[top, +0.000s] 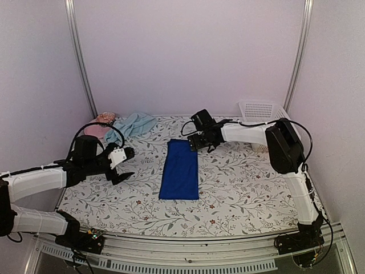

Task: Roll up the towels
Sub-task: Rotate the towel at the center of the board, then pick up the towel from the center of the board.

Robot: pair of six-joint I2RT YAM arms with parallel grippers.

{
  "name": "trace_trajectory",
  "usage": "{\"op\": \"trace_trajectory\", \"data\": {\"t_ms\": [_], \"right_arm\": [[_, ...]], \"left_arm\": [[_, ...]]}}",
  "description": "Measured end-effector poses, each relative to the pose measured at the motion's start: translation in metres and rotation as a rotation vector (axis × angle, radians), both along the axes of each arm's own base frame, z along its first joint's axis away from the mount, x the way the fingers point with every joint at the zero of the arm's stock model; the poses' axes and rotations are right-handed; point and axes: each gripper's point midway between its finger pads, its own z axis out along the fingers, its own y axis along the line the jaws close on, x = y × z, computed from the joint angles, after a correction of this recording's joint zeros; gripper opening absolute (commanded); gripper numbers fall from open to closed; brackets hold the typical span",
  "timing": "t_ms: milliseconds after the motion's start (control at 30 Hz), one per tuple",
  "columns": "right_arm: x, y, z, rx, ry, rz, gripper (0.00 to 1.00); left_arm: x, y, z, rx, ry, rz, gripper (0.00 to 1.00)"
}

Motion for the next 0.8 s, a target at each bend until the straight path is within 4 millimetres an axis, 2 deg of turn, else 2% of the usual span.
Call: {"op": "trace_trajectory", "data": {"t_ms": [100, 200, 300, 367, 467, 700, 800], "right_arm": [[-0.016, -0.010, 0.036, -0.005, -0.035, 0.029, 0.99], [-0.043, -0.027, 0.084, 0.027, -0.106, 0.065, 0.99], [-0.069, -0.041, 0.123, 0.094, -0.181, 0.104, 0.99], [-0.088, -0.048, 0.138, 0.138, -0.217, 0.142, 0.99], [-0.113, -0.054, 0.137, 0.156, -0.236, 0.192, 0.99], [-0.175, -0.045, 0.103, 0.086, -0.215, 0.325, 0.99], [-0.192, -0.046, 0.105, 0.072, -0.235, 0.343, 0.99]], "left_arm": [[-0.014, -0.023, 0.001, 0.019, -0.032, -0.127, 0.97], [-0.030, -0.044, 0.005, 0.037, -0.089, -0.255, 0.97], [-0.051, -0.063, -0.002, 0.072, -0.131, -0.372, 0.97], [-0.065, -0.073, -0.012, 0.101, -0.147, -0.440, 0.97], [-0.080, -0.085, -0.027, 0.149, -0.164, -0.515, 0.93], [-0.092, -0.104, -0.062, 0.290, -0.186, -0.606, 0.77], [-0.096, -0.107, -0.079, 0.347, -0.175, -0.626, 0.73]]}}
